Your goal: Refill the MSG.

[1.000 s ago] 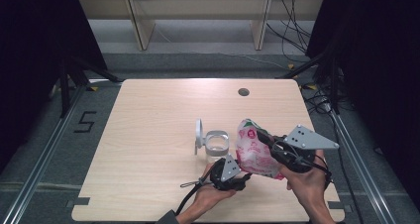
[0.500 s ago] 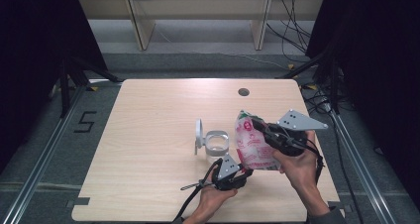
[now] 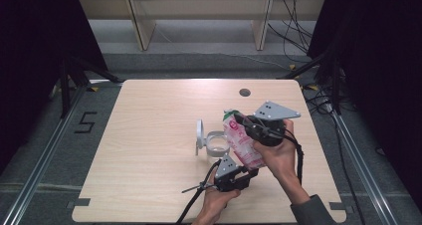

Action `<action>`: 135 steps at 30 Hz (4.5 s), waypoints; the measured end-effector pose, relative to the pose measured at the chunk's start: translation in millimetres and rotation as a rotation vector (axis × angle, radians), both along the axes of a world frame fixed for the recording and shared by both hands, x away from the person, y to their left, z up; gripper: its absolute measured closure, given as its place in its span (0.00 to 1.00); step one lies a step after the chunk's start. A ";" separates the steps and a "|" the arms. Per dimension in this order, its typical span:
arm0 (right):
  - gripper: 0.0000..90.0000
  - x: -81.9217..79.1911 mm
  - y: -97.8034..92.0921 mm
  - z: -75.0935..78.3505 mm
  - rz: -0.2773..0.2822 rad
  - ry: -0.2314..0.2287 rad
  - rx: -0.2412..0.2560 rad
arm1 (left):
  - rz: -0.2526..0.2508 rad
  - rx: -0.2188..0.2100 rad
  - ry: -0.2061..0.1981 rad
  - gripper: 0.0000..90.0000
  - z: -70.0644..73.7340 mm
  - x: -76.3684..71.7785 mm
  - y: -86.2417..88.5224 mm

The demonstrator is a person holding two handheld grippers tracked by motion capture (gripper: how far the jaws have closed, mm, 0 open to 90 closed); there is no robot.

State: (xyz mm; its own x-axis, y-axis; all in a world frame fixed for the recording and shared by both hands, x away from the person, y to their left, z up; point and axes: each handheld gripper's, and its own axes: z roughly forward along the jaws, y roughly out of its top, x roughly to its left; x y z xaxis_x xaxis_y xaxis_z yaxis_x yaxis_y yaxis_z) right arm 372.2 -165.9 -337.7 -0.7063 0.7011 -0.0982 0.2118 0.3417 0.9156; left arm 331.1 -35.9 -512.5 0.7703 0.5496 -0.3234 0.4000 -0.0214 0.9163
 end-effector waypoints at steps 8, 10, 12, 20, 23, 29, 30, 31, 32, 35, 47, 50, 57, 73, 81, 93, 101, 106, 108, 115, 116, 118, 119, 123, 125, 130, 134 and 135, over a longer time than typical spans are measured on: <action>1.00 6.9 13.6 -4.2 0.000 0.010 -0.011 | 0.010 -0.006 -0.015 0.79 -2.2 3.9 0.3; 1.00 8.0 14.8 -5.6 -0.005 0.017 -0.009 | 0.018 -0.010 -0.018 0.80 -3.0 4.5 -1.8; 1.00 8.6 16.1 -7.3 -0.012 -0.001 -0.011 | 0.016 -0.003 -0.020 0.80 -3.1 4.2 -2.7; 1.00 9.7 15.1 -10.0 -0.011 0.014 0.000 | 0.021 0.025 -0.054 0.80 -2.7 5.5 -8.4; 1.00 10.8 17.2 -11.5 -0.020 0.000 0.008 | 0.024 0.033 -0.065 0.80 -2.8 6.3 -8.9; 1.00 12.5 21.0 -13.7 -0.015 0.008 -0.002 | 0.031 0.044 -0.071 0.81 -3.4 6.6 -9.6; 1.00 12.6 21.1 -13.9 -0.017 0.010 -0.010 | 0.033 0.047 -0.075 0.81 -3.7 6.5 -10.3; 1.00 13.4 22.0 -15.0 -0.019 -0.002 -0.003 | 0.025 0.051 -0.080 0.81 -4.0 6.8 -10.4; 1.00 13.7 22.2 -15.2 -0.014 0.008 -0.007 | 0.026 0.054 -0.080 0.81 -4.1 6.7 -10.3; 1.00 14.3 21.7 -15.5 -0.012 0.017 -0.010 | 0.035 0.065 -0.088 0.81 -3.9 6.6 -11.3; 1.00 18.2 21.4 -16.1 -0.015 0.027 0.002 | 0.045 0.089 -0.118 0.81 -3.3 8.1 -16.6; 1.00 19.2 21.1 -15.2 -0.022 0.038 0.007 | 0.048 0.082 -0.116 0.81 -2.4 9.1 -17.1; 1.00 21.0 25.6 -14.7 -0.010 0.023 -0.028 | 0.056 0.092 -0.140 0.82 -1.0 9.4 -21.0; 1.00 21.8 35.9 -16.4 -0.006 0.000 -0.093 | 0.051 0.069 -0.149 0.82 -0.9 10.2 -24.6; 1.00 21.6 43.5 -16.2 -0.001 0.027 -0.106 | 0.062 0.062 -0.152 0.82 -1.3 10.9 -22.2; 1.00 21.5 44.7 -14.4 0.002 0.022 -0.103 | 0.069 0.055 -0.158 0.83 -0.8 12.2 -22.4; 1.00 21.3 46.1 -14.3 -0.009 -0.008 -0.118 | 0.063 0.051 -0.162 0.83 0.6 11.8 -23.9; 1.00 22.3 49.1 -13.9 0.004 0.007 -0.148 | 0.065 0.042 -0.163 0.83 1.3 13.0 -25.5; 1.00 23.5 48.7 -13.1 0.001 0.001 -0.151 | 0.067 0.048 -0.162 0.83 1.3 13.8 -24.7; 1.00 24.6 54.2 -12.8 0.004 0.007 -0.165 | 0.076 0.028 -0.161 0.83 1.8 15.7 -25.1; 1.00 24.6 54.5 -12.6 0.013 0.015 -0.171 | 0.078 0.023 -0.161 0.83 1.5 16.0 -25.6; 1.00 25.4 55.1 -13.1 0.009 -0.013 -0.182 | 0.076 0.019 -0.161 0.83 1.5 16.4 -26.1; 1.00 25.4 56.0 -13.5 0.012 0.001 -0.184 | 0.075 0.021 -0.163 0.83 1.9 16.8 -26.2; 1.00 25.4 56.3 -12.8 0.016 -0.005 -0.190 | 0.074 0.011 -0.164 0.83 2.1 19.0 -28.0; 1.00 26.5 55.3 -12.7 0.003 -0.029 -0.208 | 0.072 0.008 -0.164 0.83 2.8 18.7 -30.6; 1.00 23.2 54.6 -11.1 0.018 -0.015 -0.192 | 0.053 0.075 -0.186 0.83 4.3 20.6 -27.0; 1.00 22.9 56.2 -12.1 0.012 -0.037 -0.206 | 0.064 0.042 -0.173 0.83 4.0 22.3 -29.5; 1.00 23.1 56.7 -12.2 0.015 -0.034 -0.213 | 0.063 0.040 -0.172 0.83 3.9 22.4 -29.6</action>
State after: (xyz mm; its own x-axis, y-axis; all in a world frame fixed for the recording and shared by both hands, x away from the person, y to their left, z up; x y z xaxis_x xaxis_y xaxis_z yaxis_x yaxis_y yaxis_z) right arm 395.3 -109.3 -349.9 -0.7102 0.6513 -0.2674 0.1750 0.5312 0.8290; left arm 353.5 -65.4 -508.6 0.7761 0.6082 -0.1668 0.2391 -0.0391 0.9702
